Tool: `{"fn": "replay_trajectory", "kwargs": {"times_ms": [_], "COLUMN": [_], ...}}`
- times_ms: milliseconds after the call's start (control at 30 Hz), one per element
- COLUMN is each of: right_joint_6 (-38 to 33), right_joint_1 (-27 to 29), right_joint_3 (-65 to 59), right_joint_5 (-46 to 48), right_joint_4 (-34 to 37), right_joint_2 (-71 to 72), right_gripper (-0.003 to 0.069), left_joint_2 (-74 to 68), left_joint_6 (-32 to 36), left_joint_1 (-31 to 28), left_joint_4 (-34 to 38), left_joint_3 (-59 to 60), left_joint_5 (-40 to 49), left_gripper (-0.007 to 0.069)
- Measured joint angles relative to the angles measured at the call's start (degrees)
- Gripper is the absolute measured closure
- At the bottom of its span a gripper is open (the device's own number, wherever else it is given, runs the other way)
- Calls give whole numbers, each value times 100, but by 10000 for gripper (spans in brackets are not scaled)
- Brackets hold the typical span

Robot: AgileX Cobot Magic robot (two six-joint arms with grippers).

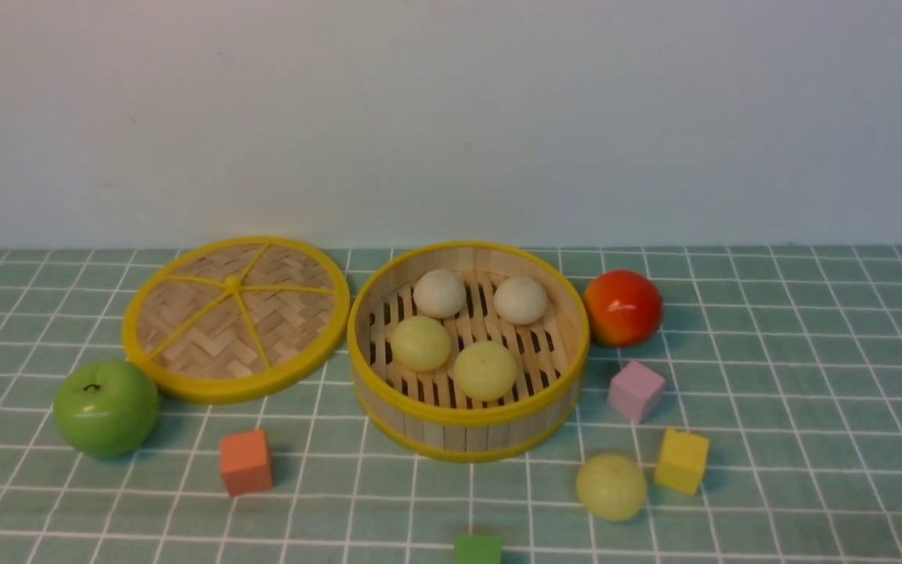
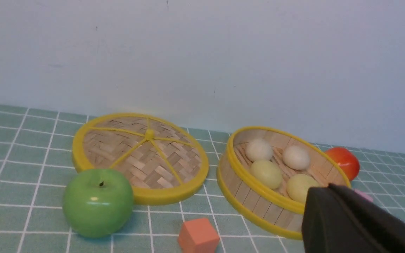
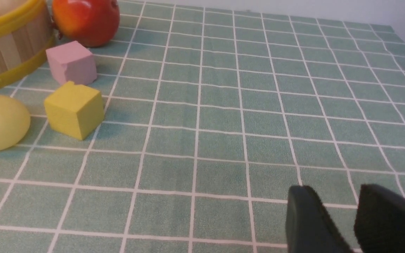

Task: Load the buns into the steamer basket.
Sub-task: Use the right arm to grab a steamed stuffed bun

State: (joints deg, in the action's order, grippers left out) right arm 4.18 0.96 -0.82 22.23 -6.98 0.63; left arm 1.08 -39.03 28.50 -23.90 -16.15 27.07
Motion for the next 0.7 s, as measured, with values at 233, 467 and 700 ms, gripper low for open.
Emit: {"fn": "replay_trajectory", "kwargs": {"times_ms": [233,467,700], "right_joint_6": [0,0,0], "right_joint_1": [0,0,0], "right_joint_3": [0,0,0], "right_joint_5": [0,0,0], "right_joint_4": [0,0,0], "right_joint_2": [0,0,0], "right_gripper": [420,420,420], "left_joint_2": [0,0,0], "left_joint_6": [876,919,938], "left_joint_1": [-1274,-2424,-2598], "left_joint_4": [922,1205,1092], "left_joint_3": [1004,1756,1788], "left_joint_5": [-1072,-991,-476], "left_gripper": [627,621,618]}}
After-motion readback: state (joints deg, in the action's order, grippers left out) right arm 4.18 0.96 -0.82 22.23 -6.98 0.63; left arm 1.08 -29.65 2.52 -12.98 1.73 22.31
